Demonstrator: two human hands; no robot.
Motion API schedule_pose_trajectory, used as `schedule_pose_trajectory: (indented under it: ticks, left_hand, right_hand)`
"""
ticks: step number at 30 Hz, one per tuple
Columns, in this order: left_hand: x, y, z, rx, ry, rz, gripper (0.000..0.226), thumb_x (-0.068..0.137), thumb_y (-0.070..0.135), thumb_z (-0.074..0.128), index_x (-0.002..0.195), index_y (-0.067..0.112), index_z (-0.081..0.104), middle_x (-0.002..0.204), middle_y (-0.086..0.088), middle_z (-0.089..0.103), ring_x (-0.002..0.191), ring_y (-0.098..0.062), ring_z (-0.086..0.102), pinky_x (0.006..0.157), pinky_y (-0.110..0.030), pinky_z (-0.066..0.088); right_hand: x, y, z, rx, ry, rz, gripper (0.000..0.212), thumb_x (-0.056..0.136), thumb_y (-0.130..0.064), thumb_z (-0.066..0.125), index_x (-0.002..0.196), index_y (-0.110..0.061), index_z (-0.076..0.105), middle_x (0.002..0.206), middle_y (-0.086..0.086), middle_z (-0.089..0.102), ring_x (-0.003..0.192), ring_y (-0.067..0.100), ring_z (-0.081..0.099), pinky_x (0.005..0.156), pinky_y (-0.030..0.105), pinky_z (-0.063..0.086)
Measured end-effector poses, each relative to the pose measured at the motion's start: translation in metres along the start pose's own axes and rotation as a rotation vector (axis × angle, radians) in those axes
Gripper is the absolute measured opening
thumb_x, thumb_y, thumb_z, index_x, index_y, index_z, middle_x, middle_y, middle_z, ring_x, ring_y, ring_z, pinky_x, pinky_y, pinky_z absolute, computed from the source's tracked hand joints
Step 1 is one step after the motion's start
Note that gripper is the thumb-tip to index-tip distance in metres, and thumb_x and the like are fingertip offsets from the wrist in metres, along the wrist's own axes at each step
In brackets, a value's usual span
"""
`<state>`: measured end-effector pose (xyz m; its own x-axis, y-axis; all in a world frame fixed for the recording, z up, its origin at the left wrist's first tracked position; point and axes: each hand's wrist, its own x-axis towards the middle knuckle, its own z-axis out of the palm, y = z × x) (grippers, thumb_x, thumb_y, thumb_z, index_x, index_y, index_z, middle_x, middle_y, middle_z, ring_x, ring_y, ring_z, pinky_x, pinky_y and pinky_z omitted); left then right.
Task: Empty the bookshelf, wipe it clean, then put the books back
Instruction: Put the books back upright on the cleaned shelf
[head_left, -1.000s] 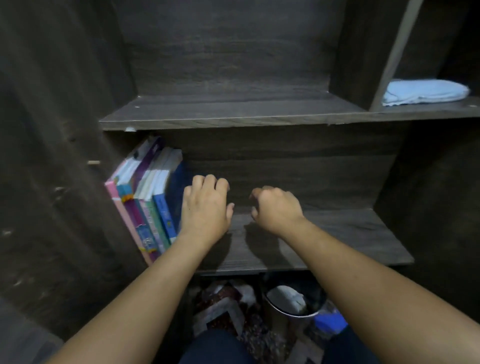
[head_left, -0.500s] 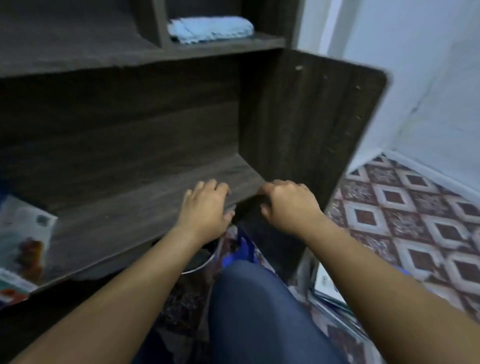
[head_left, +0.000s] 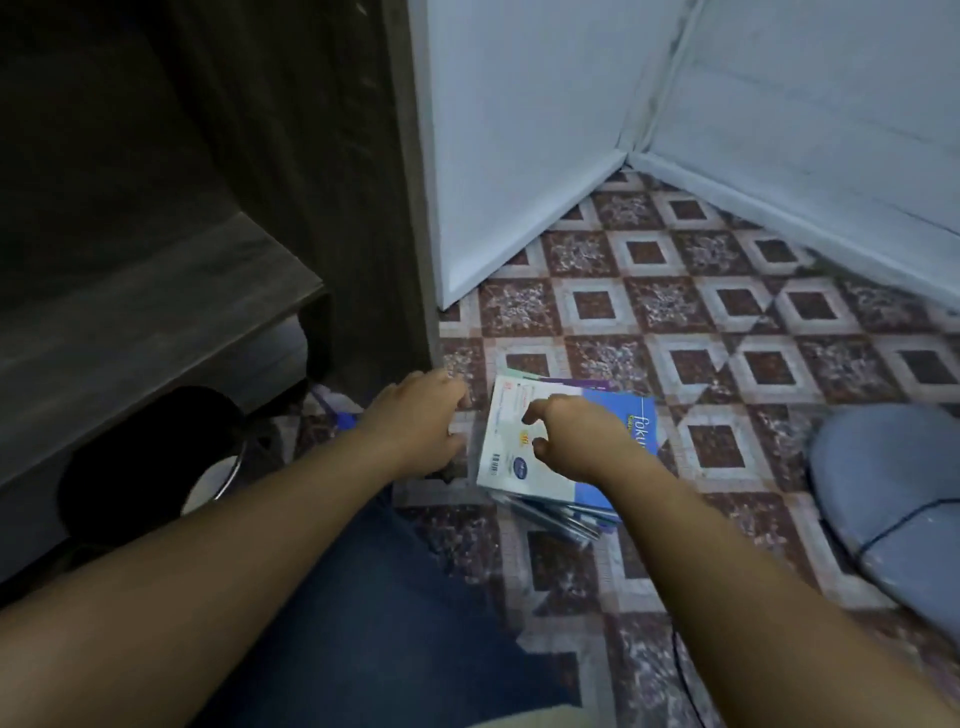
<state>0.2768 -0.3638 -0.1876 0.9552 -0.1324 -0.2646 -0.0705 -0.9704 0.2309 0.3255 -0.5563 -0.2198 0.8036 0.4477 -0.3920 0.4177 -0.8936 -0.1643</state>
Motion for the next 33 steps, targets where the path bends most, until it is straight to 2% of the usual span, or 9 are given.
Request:
schedule_pose_trajectory:
  ticks: [4, 6, 9, 12, 17, 20, 26, 33]
  left_hand:
    - [0.031, 0.008, 0.033, 0.010, -0.121, -0.036, 0.035, 0.089, 0.035, 0.063, 0.118, 0.023, 0.050, 0.121, -0.001, 0.048, 0.110, -0.022, 0.049, 0.088, -0.037, 0.046]
    - [0.045, 0.011, 0.049, 0.021, -0.171, -0.050, 0.036, 0.088, 0.035, 0.063, 0.118, 0.022, 0.048, 0.120, -0.002, 0.049, 0.109, -0.022, 0.051, 0.087, -0.037, 0.048]
    - [0.062, 0.014, 0.078, 0.022, -0.259, -0.068, 0.044, 0.086, 0.033, 0.065, 0.123, 0.021, 0.046, 0.126, -0.003, 0.047, 0.112, -0.022, 0.051, 0.088, -0.038, 0.051]
    - [0.074, 0.018, 0.099, 0.059, -0.318, -0.073, 0.055, 0.085, 0.032, 0.066, 0.132, 0.021, 0.040, 0.130, -0.006, 0.043, 0.115, -0.025, 0.048, 0.091, -0.042, 0.050]
    - [0.082, 0.021, 0.117, 0.147, -0.246, 0.013, 0.057, 0.087, 0.029, 0.063, 0.136, 0.022, 0.034, 0.132, -0.005, 0.040, 0.119, -0.024, 0.042, 0.092, -0.040, 0.043]
    - [0.079, 0.016, 0.121, 0.211, -0.231, 0.086, 0.060, 0.087, 0.030, 0.062, 0.138, 0.023, 0.032, 0.133, -0.005, 0.040, 0.120, -0.024, 0.040, 0.094, -0.039, 0.044]
    - [0.077, 0.007, 0.119, 0.246, -0.234, 0.085, 0.053, 0.089, 0.028, 0.059, 0.135, 0.022, 0.034, 0.130, -0.003, 0.041, 0.117, -0.023, 0.042, 0.090, -0.037, 0.043]
    - [0.073, 0.011, 0.116, 0.232, -0.198, 0.140, 0.052, 0.090, 0.029, 0.058, 0.136, 0.022, 0.033, 0.130, -0.004, 0.042, 0.116, -0.022, 0.043, 0.091, -0.036, 0.044]
  right_hand:
    - [0.016, 0.026, 0.047, -0.022, -0.085, 0.037, 0.044, 0.092, -0.023, 0.057, 0.135, -0.020, 0.050, 0.131, 0.010, 0.051, 0.116, 0.032, 0.051, 0.091, 0.040, 0.048]
    - [0.023, 0.038, 0.072, -0.023, -0.130, 0.060, 0.052, 0.090, -0.024, 0.060, 0.139, -0.019, 0.044, 0.134, 0.010, 0.047, 0.121, 0.031, 0.047, 0.095, 0.043, 0.046]
    - [0.029, 0.053, 0.104, -0.068, -0.156, 0.088, 0.076, 0.087, -0.029, 0.067, 0.148, -0.019, 0.023, 0.150, 0.014, 0.027, 0.138, 0.033, 0.028, 0.110, 0.048, 0.032]
    - [0.035, 0.063, 0.124, -0.125, -0.127, 0.092, 0.087, 0.091, -0.031, 0.063, 0.153, -0.017, 0.005, 0.159, 0.019, 0.002, 0.147, 0.038, 0.004, 0.119, 0.051, 0.014]
    - [0.044, 0.074, 0.145, -0.165, -0.034, 0.095, 0.097, 0.093, -0.029, 0.061, 0.153, -0.017, -0.015, 0.160, 0.019, -0.014, 0.147, 0.039, -0.008, 0.119, 0.051, 0.005]
    - [0.045, 0.075, 0.154, -0.169, -0.011, 0.104, 0.096, 0.095, -0.027, 0.058, 0.152, -0.017, -0.018, 0.159, 0.020, -0.015, 0.147, 0.041, -0.008, 0.120, 0.052, 0.006]
    - [0.045, 0.070, 0.152, -0.194, 0.002, 0.097, 0.088, 0.096, -0.016, 0.056, 0.153, -0.011, -0.012, 0.155, 0.027, 0.007, 0.145, 0.044, 0.006, 0.118, 0.050, 0.016]
    - [0.036, 0.071, 0.136, -0.235, -0.041, 0.063, 0.081, 0.097, -0.012, 0.053, 0.153, -0.005, -0.004, 0.155, 0.028, 0.010, 0.143, 0.045, 0.014, 0.118, 0.049, 0.022]
